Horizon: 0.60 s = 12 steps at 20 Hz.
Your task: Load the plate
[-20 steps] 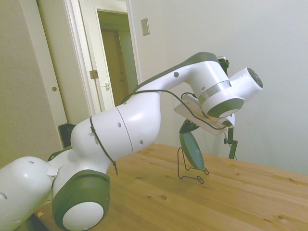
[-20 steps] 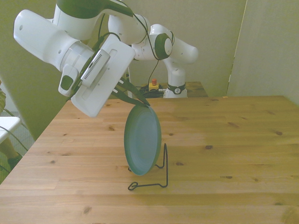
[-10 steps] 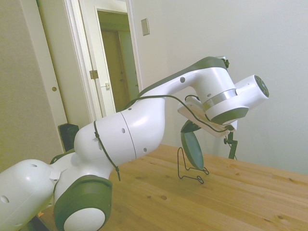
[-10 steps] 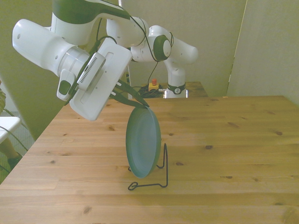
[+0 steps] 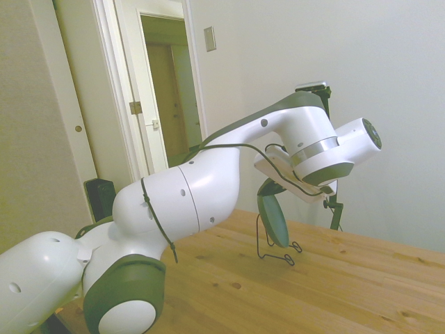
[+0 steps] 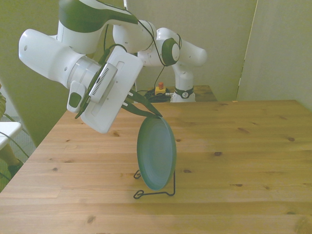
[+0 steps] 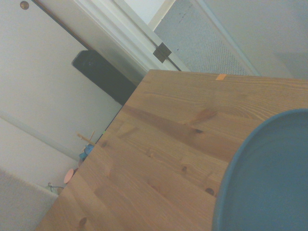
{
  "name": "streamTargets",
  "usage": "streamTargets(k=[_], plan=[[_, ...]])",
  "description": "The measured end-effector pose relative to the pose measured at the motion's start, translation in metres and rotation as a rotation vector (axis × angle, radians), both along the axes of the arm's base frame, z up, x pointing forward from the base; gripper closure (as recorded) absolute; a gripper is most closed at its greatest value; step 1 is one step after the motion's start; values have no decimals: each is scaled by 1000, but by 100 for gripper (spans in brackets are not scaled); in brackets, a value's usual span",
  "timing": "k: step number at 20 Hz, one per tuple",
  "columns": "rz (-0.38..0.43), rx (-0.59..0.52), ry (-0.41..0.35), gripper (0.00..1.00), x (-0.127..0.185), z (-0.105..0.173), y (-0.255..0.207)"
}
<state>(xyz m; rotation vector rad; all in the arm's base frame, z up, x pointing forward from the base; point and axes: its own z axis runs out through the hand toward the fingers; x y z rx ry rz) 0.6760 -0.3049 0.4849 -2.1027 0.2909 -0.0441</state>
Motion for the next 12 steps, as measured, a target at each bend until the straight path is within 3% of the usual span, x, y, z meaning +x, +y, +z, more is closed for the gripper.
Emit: streamTargets(k=[12], plan=[[36,15,21,100,-2,-12,2]])
